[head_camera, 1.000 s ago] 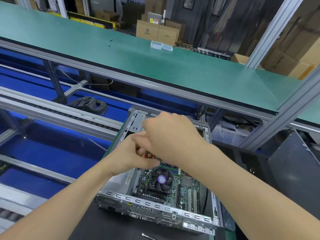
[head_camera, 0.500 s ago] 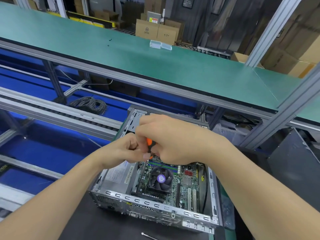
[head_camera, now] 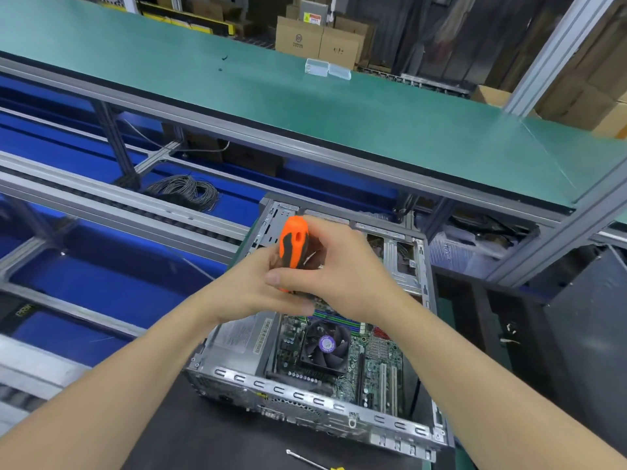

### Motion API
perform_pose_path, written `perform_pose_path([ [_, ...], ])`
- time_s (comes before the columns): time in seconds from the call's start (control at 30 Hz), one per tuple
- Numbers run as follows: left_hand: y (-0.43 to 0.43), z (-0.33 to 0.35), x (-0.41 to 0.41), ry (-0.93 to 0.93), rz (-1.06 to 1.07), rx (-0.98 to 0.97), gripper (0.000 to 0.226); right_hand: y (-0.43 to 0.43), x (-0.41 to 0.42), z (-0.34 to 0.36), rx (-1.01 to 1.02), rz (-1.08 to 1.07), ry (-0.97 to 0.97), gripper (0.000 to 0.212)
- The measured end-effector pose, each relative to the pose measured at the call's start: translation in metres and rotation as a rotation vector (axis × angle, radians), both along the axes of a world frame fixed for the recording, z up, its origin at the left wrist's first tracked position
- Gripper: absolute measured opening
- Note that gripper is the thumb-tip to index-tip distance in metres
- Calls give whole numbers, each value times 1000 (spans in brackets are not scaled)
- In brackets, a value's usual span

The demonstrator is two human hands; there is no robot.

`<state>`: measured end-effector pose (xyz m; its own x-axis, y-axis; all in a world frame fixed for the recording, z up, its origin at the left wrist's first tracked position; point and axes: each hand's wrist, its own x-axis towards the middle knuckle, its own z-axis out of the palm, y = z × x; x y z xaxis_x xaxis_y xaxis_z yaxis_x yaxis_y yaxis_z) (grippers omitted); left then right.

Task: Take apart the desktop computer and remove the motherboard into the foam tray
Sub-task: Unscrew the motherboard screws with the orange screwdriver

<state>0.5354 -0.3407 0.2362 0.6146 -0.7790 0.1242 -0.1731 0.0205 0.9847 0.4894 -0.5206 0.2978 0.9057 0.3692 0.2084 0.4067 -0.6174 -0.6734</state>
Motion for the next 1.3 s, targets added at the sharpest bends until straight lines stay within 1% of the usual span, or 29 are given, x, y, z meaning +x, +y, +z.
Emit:
perform_pose_path([
  [0.07,4,-6,4,-19,27,138,29,-3,3,-9,53,-19,51,23],
  [0.1,7,-11,9,-43,53,204,43,-2,5,-12,82,-35,64,17],
  [0.13,11,-15,12,-71,64,264,51,-3,6,-17,112,-42,101,12],
  [0.17,16,-18,14,-96,54,296,52,-3,7,-22,143,-41,134,7],
  [0.2,19,-19,15,-132,44,322,44,-4,8,-26,173,-40,163,9],
  [0.23,21,-20,16,-156,24,328,31,-3,8,-30,209,-40,184,14],
  [0.27,23,-22,17,-171,18,335,25,-3,9,-34,241,-42,204,17],
  [0.33,24,-24,19,-202,30,343,21,-3,12,-41,312,-39,229,18],
  [0.4,23,-25,21,-239,47,355,21,-3,15,-45,388,-36,251,17],
  [0.47,21,-27,22,-266,48,363,20,-3,18,-47,421,-33,253,16],
  [0.53,21,-28,23,-257,55,368,31,-3,21,-48,431,-32,249,17],
  [0.57,21,-29,22,-244,60,372,29,-4,22,-48,437,-37,243,17],
  [0.7,22,-31,24,-222,40,356,5,-10,28,-45,458,-64,202,12],
  [0.8,22,-34,25,-189,36,324,12,-16,33,-40,523,-85,219,8],
  [0.9,22,-37,24,-154,45,340,17,-24,37,-34,547,-116,217,12],
  [1.03,21,-38,22,-161,61,356,15,-35,36,-26,541,-156,188,17],
  [1.2,17,-33,17,-143,89,362,14,-48,28,-11,527,-186,133,19],
  [1.3,11,-30,12,-154,140,411,17,-59,20,2,531,-209,97,17],
])
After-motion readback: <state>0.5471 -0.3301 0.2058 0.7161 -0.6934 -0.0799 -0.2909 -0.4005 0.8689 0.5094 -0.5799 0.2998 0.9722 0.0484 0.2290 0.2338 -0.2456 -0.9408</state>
